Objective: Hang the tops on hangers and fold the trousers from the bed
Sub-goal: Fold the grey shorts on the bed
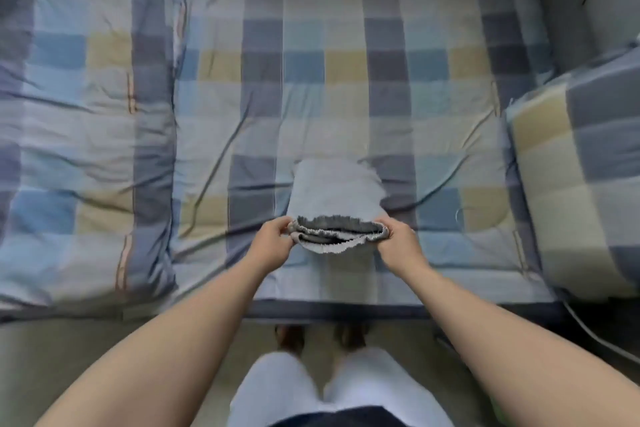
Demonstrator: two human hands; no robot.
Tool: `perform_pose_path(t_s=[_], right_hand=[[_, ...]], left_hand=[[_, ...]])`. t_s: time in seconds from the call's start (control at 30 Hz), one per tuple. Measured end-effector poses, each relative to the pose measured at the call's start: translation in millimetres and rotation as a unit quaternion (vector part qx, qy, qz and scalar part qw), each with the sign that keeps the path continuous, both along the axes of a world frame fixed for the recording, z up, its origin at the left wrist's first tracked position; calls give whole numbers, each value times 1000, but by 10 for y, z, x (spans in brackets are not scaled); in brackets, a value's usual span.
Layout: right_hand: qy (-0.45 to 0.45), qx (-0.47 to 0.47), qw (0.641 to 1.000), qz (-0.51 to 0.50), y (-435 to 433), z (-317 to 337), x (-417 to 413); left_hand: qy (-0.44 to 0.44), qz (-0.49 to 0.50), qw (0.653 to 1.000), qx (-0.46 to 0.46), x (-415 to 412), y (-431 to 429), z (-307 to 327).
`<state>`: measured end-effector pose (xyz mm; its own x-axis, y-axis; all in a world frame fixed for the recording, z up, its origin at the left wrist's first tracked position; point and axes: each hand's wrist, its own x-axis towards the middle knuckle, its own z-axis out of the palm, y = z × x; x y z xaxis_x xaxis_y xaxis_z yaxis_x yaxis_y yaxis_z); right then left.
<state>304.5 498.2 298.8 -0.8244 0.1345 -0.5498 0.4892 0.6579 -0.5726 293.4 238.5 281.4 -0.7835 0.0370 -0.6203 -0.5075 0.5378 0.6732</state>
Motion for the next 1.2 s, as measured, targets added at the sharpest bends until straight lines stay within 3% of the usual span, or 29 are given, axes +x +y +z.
perform_pose_path(t_s=[0.2, 0.37, 0.5, 0.87, 1.07, 1.13, 1.2], right_hand=[[-148, -32, 988, 29, -148, -841, 1145], [-211, -33, 977, 12, -201, -1066, 1419], [-198, -51, 979, -8, -185, -1197, 1011], [-72, -49, 994, -71, -6, -2014, -817], [-27, 1, 993, -114, 31, -2588, -970], [-44, 36, 987, -147, 64, -2767, -798], [-83, 12, 976, -199, 99, -2938, -618]], left_hand=[[-159, -37, 986, -36, 1170, -194, -910], [-208, -48, 976, -31, 1430, -268, -1122], [-197, -57, 978, -45, 1055, -201, -1151], [-117, 141, 983, 17, -546, 128, -1900], [-69, 157, 977, -128, -561, 252, -2570], [-83, 174, 966, -174, -408, 274, -2744], [-100, 199, 959, -176, -279, 279, -2895]])
